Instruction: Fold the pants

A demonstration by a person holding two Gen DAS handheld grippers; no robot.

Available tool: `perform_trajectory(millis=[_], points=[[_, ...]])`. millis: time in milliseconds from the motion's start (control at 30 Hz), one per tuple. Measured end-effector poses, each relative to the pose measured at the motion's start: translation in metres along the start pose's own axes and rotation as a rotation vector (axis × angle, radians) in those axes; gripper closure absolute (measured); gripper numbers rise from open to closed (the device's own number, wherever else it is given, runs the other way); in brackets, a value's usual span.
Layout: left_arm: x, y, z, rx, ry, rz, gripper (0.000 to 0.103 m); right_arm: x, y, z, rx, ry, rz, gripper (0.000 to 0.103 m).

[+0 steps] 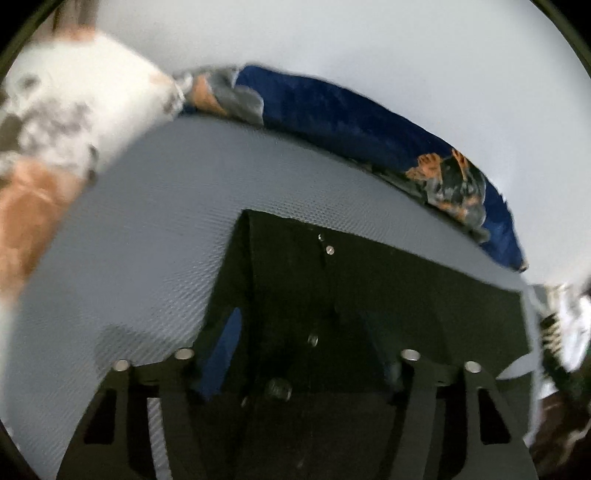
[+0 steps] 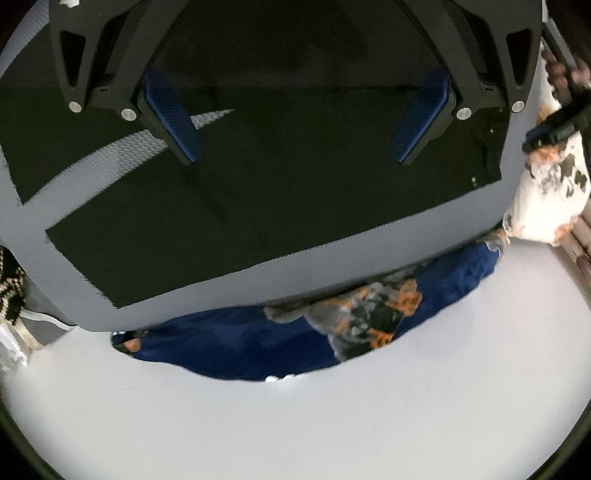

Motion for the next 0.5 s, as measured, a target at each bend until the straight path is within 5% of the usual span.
perform_trajectory(millis=[100,500], points=[[0.016,0.026,0.009,-0.107,-0.068,0.066,0.061,-0.004,0.018,0.006,-0.010,-0.006,0.034,0.000],[0.050,0.087,0.036,-0.286,-0.209,0.189,0.062,-0.011,0.064,0.027,-0.039,-0.043,0.118,0.000]])
Point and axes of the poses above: each gripper's, at about its wrist camera, not at the fingertips, and y roughly the way its jaws point, z to its left, x to its top, the point moved 7 cm from there along y, roughly the way its jaws point, and after that the axes turned 6 degrees about x, right-handed, at the moved point
